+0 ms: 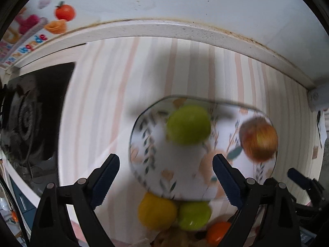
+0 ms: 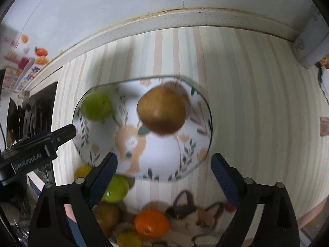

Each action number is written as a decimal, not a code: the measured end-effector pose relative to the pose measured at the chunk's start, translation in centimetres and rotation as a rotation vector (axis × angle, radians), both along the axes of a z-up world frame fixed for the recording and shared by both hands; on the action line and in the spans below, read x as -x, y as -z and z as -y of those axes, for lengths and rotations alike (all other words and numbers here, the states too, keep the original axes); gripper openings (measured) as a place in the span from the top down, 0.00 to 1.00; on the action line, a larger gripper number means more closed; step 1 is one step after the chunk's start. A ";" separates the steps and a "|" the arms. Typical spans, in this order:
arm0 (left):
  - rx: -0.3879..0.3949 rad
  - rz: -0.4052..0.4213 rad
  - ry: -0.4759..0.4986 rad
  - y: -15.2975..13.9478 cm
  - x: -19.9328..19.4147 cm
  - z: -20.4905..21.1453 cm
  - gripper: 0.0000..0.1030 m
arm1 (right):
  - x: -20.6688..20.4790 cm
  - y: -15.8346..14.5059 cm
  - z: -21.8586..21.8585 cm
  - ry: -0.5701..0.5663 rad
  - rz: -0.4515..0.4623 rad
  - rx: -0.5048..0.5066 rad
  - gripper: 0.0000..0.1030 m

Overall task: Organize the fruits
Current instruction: 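Place the green apple on the plate with the left tool while the right places the red apple, then grasp the brown fruit with the left tool while the right tool grasps an orange, then place the brown fruit on the plate with the left tool while the right places the orange, then grasp the orange with the left tool while the right tool grasps the lemon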

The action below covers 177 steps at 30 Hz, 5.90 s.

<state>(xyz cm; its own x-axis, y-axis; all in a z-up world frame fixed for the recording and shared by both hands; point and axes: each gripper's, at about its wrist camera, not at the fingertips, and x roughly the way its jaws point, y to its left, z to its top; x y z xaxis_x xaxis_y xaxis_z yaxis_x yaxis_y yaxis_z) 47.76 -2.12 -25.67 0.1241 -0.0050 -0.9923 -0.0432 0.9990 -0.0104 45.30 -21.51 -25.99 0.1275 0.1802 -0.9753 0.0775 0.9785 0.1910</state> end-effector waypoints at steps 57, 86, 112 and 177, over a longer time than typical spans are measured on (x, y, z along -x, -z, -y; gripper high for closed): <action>-0.154 0.058 0.250 -0.3 16.6 -0.9 0.00 | 16.9 1.6 -0.2 0.060 -0.032 -0.027 0.11; -0.002 -0.074 0.173 5.9 14.3 -4.6 0.44 | 12.8 6.9 -3.6 0.036 -0.124 -0.123 0.38; 0.155 0.056 0.155 -3.6 8.2 -2.5 0.45 | 9.6 1.3 -3.5 0.051 0.003 -0.217 0.38; -0.005 0.203 0.103 -7.0 12.9 -5.2 0.20 | 12.9 -6.4 -5.0 0.011 0.098 0.122 0.07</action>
